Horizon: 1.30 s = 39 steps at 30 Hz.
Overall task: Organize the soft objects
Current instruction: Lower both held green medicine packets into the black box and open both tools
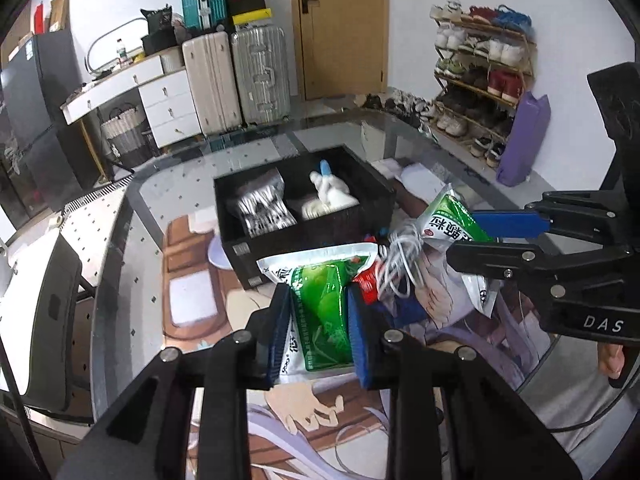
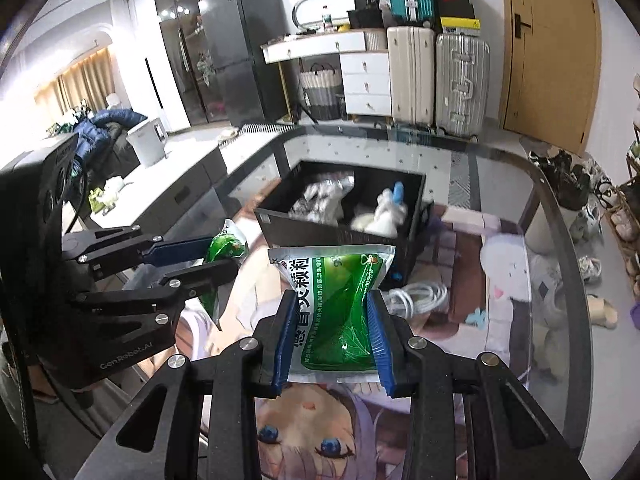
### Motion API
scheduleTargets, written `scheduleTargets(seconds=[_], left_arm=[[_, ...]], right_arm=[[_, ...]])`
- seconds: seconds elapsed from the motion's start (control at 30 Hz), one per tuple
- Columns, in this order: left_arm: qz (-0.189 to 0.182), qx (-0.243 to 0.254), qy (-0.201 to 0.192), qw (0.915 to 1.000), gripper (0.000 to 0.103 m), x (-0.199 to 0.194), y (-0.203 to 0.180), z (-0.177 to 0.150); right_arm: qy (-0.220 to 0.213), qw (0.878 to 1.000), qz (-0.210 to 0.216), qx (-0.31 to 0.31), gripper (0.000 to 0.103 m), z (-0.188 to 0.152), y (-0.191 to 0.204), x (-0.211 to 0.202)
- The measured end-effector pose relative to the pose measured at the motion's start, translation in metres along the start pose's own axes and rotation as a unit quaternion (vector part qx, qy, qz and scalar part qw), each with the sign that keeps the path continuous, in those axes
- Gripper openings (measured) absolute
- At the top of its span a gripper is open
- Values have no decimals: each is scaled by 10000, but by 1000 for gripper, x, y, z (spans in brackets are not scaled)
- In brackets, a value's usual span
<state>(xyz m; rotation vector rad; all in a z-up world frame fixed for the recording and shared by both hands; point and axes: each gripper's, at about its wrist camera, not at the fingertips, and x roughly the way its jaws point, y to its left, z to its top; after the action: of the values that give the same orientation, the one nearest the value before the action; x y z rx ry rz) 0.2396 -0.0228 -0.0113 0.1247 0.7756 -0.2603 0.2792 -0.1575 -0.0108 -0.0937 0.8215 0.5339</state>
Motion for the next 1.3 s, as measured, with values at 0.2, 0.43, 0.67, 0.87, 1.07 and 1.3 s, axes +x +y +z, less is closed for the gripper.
scheduleTargets(seconds=[0.2, 0.43, 0.67, 0.87, 1.07, 1.3], left_arm=[[71, -13, -426, 9991, 26, -14, 10, 17], [245, -226, -816, 9961, 26, -15, 31, 36], [367, -452, -1118, 9920, 26, -6, 48, 50], [508, -501, -1256, 9895, 26, 13, 53, 60], [549, -617, -1054, 9910, 26, 44, 58, 66], [510, -807, -642, 9934, 26, 82, 63, 64]], right_arm=[[-353, 9992, -145, -142, 34, 20, 6, -7], [-777, 9960, -371, -232, 34, 47, 10, -13], [-1068, 9934, -367, -208, 34, 70, 18, -8], [-1197, 9912, -528, -186, 34, 91, 13, 6], [-1102, 9924, -542, -53, 34, 104, -2, 37], [-714, 9959, -541, 101, 34, 108, -22, 82]])
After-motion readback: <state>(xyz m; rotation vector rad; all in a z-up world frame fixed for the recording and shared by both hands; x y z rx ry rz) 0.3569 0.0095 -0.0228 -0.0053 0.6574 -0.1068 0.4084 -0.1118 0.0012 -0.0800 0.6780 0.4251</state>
